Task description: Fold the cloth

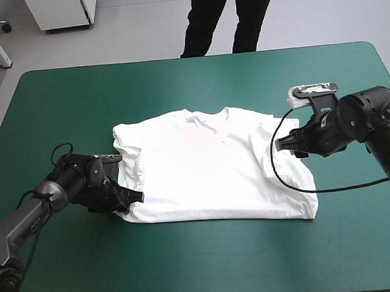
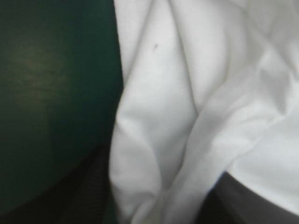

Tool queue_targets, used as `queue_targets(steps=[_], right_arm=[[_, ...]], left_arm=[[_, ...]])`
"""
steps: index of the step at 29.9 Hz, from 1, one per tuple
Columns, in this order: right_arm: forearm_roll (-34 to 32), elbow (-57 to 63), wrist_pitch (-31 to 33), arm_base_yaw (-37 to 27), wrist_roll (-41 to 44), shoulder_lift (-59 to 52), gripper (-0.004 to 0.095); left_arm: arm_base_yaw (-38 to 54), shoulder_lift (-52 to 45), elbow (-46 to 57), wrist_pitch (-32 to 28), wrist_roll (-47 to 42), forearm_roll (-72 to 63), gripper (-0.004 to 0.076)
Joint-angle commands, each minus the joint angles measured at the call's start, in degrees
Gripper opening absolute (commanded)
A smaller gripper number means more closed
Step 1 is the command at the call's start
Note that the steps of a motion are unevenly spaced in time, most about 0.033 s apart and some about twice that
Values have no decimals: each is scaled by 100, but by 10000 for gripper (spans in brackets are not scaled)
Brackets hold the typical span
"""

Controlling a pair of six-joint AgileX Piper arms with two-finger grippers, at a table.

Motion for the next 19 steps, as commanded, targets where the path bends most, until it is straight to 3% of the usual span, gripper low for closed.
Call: queue_targets(steps=[1, 6, 15, 19], right_arm=[[-16, -172, -22, 6, -8, -175, 513], [-16, -172, 168, 6, 57, -207, 513], [31, 681, 100, 6, 371, -442, 515], [126, 1365, -324, 6, 482, -442, 521]], left_arm=[[-5, -40, 44, -78, -47, -91, 239], [-5, -40, 282, -67, -47, -91, -2], [-5, -40, 298, -107, -47, -91, -8], [-5, -40, 298, -94, -47, -91, -8]])
